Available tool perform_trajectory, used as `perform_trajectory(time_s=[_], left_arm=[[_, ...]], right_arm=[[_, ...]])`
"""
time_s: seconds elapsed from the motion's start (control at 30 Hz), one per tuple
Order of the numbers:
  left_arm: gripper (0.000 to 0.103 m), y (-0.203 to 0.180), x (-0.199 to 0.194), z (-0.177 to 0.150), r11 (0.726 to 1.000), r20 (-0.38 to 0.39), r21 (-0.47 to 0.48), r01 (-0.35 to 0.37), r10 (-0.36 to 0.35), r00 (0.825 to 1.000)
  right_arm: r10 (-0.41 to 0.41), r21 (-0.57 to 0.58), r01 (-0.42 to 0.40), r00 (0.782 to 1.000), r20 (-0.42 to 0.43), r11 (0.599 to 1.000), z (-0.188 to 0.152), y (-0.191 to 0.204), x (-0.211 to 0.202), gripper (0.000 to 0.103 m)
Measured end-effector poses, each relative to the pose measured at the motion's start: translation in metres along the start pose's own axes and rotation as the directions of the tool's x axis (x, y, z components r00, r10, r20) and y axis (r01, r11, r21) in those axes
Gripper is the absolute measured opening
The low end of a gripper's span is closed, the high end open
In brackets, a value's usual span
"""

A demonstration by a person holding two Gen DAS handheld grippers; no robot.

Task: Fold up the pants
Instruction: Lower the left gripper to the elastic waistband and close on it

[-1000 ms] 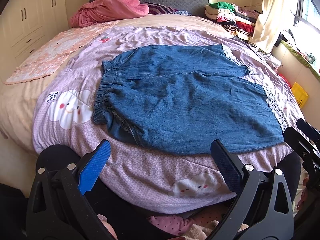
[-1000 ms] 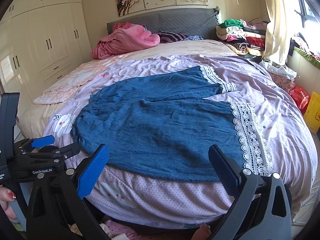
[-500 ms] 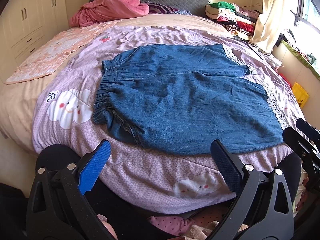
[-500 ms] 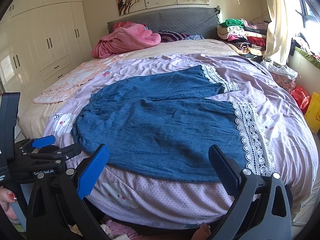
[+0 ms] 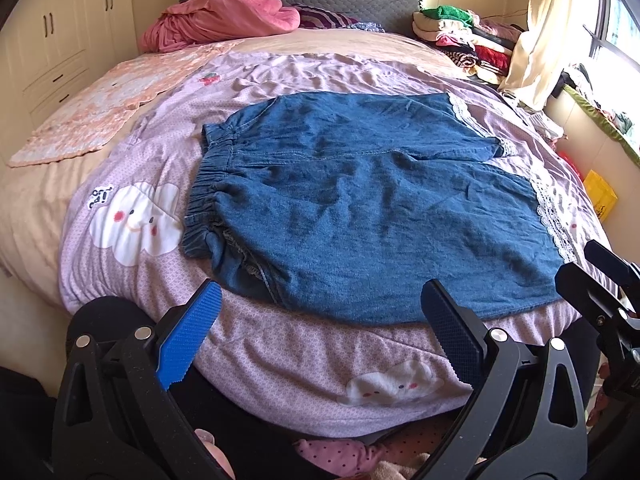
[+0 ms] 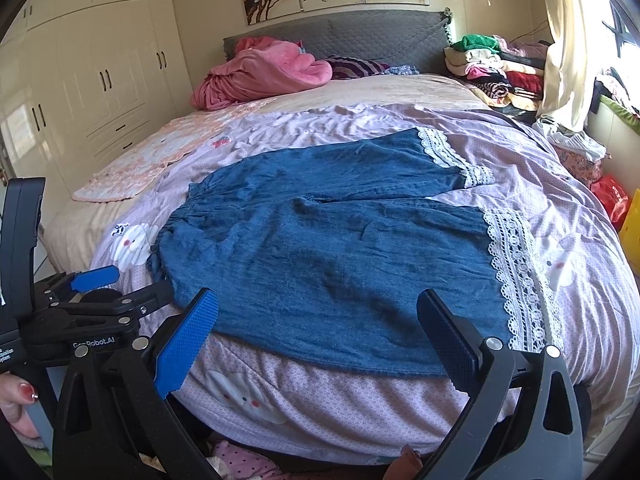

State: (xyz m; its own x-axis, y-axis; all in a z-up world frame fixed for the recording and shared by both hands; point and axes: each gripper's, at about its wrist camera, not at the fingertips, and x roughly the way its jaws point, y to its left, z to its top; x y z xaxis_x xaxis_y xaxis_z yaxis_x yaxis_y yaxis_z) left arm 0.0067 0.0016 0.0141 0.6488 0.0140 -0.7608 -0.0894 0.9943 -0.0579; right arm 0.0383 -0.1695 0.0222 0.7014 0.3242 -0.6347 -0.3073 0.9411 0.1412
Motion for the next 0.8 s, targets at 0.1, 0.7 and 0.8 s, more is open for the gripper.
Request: perform_trajectory(time_s=[0.1,0.7,0.8], left_arm=[[0.094,0.005,0.009,0.01,1.0,-0.002,-0.013,0.005,-0.005,1.0],[0.094,0.093,0.058,0.081,0.985,0.026,-0.15,-0.088,0.093,0.995],[0.094,0.112,0.07,0.096,0.981,0.017,-0.162,-0.108,0.112,0.994]], right_arm=[[0.004,-0.008,-0.005,1.0,-0.011,1.0,0.008,-0.001,0.01,0.099],[0.125,-0.132,-0.143,0.983,-0.132,0.981,0.089,0.02,0.112,0.099],[0.126,-0.177,-0.15,0.982,-0.139,0.973,0.108,0.026,0.134,0.099]])
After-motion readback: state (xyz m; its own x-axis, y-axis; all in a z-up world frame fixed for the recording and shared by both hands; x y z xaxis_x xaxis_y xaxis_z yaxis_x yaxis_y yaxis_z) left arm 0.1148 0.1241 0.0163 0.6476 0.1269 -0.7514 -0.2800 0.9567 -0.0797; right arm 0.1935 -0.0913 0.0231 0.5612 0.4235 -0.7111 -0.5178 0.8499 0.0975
